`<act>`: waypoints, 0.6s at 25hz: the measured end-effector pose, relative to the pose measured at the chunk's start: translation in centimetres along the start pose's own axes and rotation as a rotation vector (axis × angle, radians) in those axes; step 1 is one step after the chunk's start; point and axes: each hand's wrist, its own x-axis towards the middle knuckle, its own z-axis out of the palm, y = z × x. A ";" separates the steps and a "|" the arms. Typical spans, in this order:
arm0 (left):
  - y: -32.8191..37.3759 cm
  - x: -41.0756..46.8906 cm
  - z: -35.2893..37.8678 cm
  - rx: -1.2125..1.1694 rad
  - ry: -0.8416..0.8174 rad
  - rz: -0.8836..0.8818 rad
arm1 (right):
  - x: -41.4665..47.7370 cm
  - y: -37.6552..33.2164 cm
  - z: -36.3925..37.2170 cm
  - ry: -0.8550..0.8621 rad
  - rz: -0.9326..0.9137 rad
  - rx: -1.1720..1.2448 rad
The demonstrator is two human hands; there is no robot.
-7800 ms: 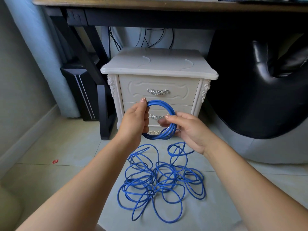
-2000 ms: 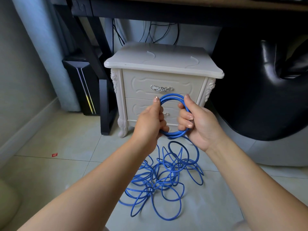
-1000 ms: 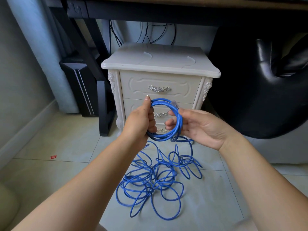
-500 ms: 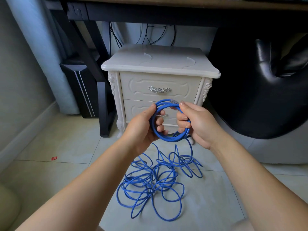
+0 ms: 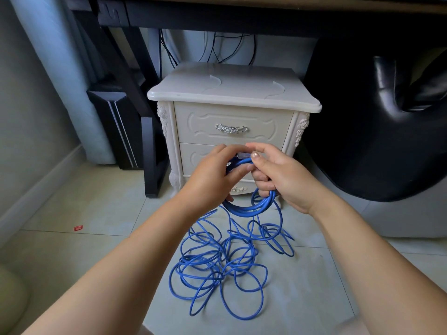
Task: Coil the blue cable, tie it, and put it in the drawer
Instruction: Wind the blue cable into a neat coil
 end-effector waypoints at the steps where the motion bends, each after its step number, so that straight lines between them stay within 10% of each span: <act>1: -0.1 0.1 -0.1 0.020 -0.012 0.020 | 0.0 -0.1 -0.1 -0.017 0.001 -0.004; 15: -1.0 0.8 0.1 -0.360 0.267 -0.148 | -0.9 0.3 -1.7 -0.123 0.117 0.078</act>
